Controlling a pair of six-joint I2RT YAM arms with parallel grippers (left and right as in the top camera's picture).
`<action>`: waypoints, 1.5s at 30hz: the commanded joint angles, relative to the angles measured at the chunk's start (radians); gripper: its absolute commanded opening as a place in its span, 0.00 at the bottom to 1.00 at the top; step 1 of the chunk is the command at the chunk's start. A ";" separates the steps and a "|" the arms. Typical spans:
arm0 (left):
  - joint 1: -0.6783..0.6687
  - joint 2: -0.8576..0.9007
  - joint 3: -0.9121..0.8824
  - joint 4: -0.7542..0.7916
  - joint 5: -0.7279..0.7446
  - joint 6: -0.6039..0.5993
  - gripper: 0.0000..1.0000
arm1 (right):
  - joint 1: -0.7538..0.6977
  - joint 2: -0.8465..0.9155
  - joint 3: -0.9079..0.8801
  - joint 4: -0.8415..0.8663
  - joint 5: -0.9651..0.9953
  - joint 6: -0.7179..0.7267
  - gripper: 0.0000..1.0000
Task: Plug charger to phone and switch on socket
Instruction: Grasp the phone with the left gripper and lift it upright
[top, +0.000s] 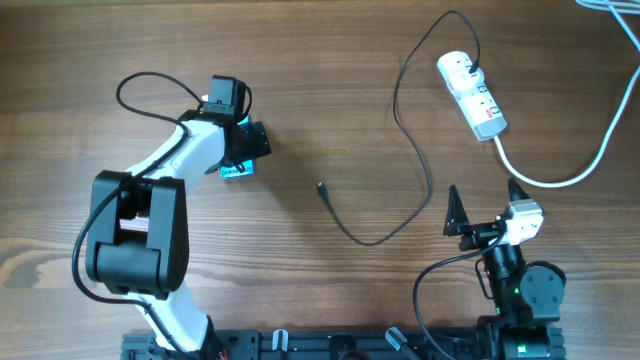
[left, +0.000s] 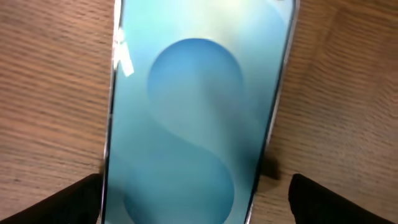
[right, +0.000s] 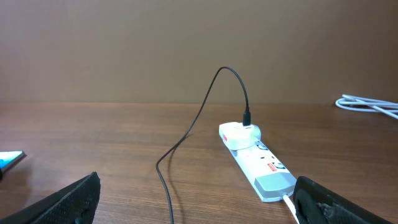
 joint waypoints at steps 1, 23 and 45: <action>-0.003 0.049 -0.027 0.006 0.118 0.068 1.00 | -0.004 -0.005 -0.001 0.006 0.000 -0.008 1.00; -0.004 0.048 -0.027 -0.264 0.249 -0.049 0.72 | -0.004 -0.005 -0.001 0.006 0.000 -0.008 1.00; -0.003 0.048 -0.027 -0.198 0.237 -0.056 1.00 | -0.004 -0.005 -0.001 0.006 0.000 -0.008 1.00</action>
